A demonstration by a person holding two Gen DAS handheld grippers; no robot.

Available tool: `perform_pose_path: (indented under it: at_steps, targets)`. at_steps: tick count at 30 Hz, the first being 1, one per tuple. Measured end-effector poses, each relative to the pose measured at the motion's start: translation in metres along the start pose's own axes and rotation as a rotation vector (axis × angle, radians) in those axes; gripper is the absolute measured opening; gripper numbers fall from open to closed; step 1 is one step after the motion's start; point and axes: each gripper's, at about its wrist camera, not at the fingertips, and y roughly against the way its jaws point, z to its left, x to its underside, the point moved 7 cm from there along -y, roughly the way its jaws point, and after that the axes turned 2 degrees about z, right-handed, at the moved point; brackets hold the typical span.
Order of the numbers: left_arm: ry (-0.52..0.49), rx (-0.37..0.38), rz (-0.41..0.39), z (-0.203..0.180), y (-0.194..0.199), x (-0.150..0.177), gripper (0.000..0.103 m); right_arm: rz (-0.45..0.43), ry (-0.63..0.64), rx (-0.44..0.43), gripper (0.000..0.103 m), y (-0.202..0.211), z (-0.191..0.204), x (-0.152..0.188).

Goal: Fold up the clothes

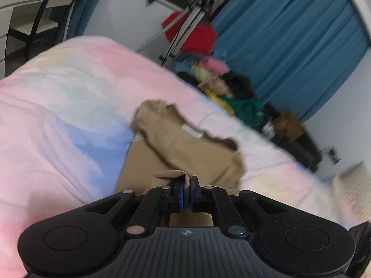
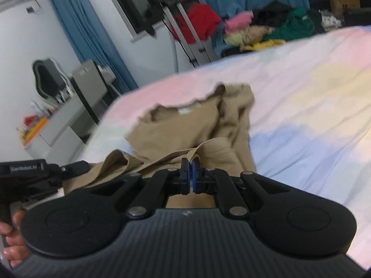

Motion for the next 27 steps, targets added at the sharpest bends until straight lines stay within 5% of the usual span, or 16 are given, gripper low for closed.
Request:
perform_pose_path:
  at_steps: [10,12,13,15,17,23,27]
  targets:
    - [-0.079,-0.115,0.086,0.019,-0.055,0.015,0.01,0.048,-0.015,-0.002,0.008,-0.05,-0.016,0.014]
    - [-0.115,-0.119,0.077,0.011,-0.05,0.018,0.027,0.049,-0.023,-0.004,0.017,-0.047,-0.016,0.014]
    - [-0.138,-0.123,0.07,0.006,-0.045,0.019,0.045,0.048,-0.025,-0.005,0.026,-0.044,-0.016,0.014]
    - [-0.193,-0.147,0.04,-0.004,-0.031,0.023,0.059,0.03,-0.029,-0.008,0.071,-0.036,-0.013,0.014]
    - [-0.246,-0.168,0.01,-0.015,-0.018,0.026,0.069,-0.005,-0.024,-0.005,0.081,-0.023,-0.009,0.013]
    - [-0.318,-0.16,-0.088,-0.043,0.028,0.041,0.103,-0.08,0.042,0.044,0.081,0.021,0.001,0.014]
    - [-0.365,-0.146,-0.116,-0.057,0.057,0.059,0.103,-0.123,0.068,0.066,0.081,0.052,0.009,0.02]
